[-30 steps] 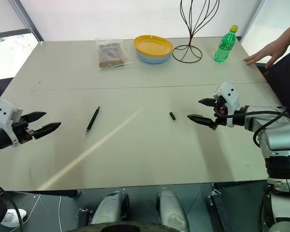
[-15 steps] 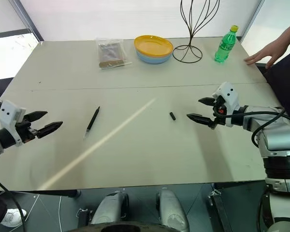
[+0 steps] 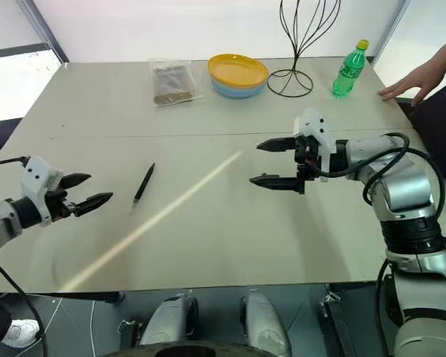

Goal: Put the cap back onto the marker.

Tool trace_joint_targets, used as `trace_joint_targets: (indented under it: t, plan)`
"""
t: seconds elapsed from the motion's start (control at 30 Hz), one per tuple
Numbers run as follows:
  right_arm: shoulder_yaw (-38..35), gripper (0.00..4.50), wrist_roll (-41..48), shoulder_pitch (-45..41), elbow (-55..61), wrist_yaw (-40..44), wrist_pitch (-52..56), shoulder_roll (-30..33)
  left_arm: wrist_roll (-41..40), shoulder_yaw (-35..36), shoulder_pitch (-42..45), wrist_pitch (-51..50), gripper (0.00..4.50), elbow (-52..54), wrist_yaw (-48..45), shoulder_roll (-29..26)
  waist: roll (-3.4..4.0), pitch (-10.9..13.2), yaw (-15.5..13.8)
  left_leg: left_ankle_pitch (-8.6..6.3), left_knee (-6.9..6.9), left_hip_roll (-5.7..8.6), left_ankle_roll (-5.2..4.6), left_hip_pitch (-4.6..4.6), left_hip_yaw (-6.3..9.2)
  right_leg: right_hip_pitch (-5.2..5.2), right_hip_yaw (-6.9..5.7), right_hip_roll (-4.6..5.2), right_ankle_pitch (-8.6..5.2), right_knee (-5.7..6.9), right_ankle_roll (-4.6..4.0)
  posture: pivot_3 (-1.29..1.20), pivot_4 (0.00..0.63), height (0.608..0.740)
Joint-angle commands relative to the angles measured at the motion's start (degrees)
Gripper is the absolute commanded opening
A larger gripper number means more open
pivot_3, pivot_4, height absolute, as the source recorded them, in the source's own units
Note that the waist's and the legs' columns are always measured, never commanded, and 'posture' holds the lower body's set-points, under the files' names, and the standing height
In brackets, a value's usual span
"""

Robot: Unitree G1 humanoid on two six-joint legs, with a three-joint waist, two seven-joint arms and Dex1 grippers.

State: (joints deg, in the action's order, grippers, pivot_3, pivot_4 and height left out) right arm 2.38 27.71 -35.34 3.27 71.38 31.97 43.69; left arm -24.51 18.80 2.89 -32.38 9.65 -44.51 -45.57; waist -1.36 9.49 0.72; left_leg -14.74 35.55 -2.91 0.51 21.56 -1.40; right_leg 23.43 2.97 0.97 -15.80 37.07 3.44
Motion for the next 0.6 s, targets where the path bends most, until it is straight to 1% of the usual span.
trace_joint_targets:
  t: [0.03,0.1,0.2,0.33,0.4,0.6]
  plan:
    - [-0.2,4.5,-0.3,-0.4,1.8,-1.1,-0.9,-0.4,-0.9,-1.5,0.4,-5.3,4.16,5.4,6.0,3.5,0.0,0.0,0.0,0.0,0.02,0.02,0.0,0.01,0.0,-0.01,0.0,0.02,0.0,-0.01,0.0,0.0,0.15,0.74]
    - [0.2,4.5,-0.8,0.3,1.8,-1.9,-1.6,-1.0,-0.2,-3.2,1.8,-8.6,4.16,6.7,10.7,7.0,0.0,0.0,0.1,0.0,0.06,0.05,0.0,-0.02,-0.01,-0.05,0.02,0.06,0.0,-0.01,0.0,0.0,0.15,0.74]
    - [0.4,4.5,-1.0,1.2,2.2,-3.0,-2.1,-1.9,0.7,-4.7,3.2,-11.4,4.16,8.2,15.4,10.3,-0.04,0.0,0.1,0.0,0.14,0.05,0.0,-0.03,0.01,-0.12,0.0,-0.01,0.01,0.0,0.02,0.0,0.15,0.74]
    - [0.5,4.5,-1.3,2.8,2.1,-4.8,-3.4,-3.7,3.6,-6.4,6.0,-13.6,4.16,7.6,23.5,15.2,-0.04,0.0,0.1,0.0,0.14,0.06,0.0,-0.04,0.02,-0.11,0.0,-0.11,0.04,0.03,0.06,0.0,0.15,0.74]
    - [0.2,4.5,-0.9,3.1,2.2,-5.7,-3.2,-4.8,4.6,-6.4,7.2,-13.9,4.16,6.6,25.8,16.5,-0.03,0.0,0.3,0.0,0.15,0.08,0.0,-0.04,0.02,-0.12,0.0,-0.21,0.05,0.03,0.08,0.0,0.15,0.74]
    - [0.6,4.5,-1.2,3.4,2.4,-6.7,-3.7,-6.0,6.8,-8.1,9.7,-13.8,4.16,3.5,28.7,18.5,-0.03,0.0,0.2,0.0,0.14,0.08,0.0,-0.05,0.04,-0.12,-0.02,-0.31,0.05,0.09,0.06,0.0,0.15,0.74]
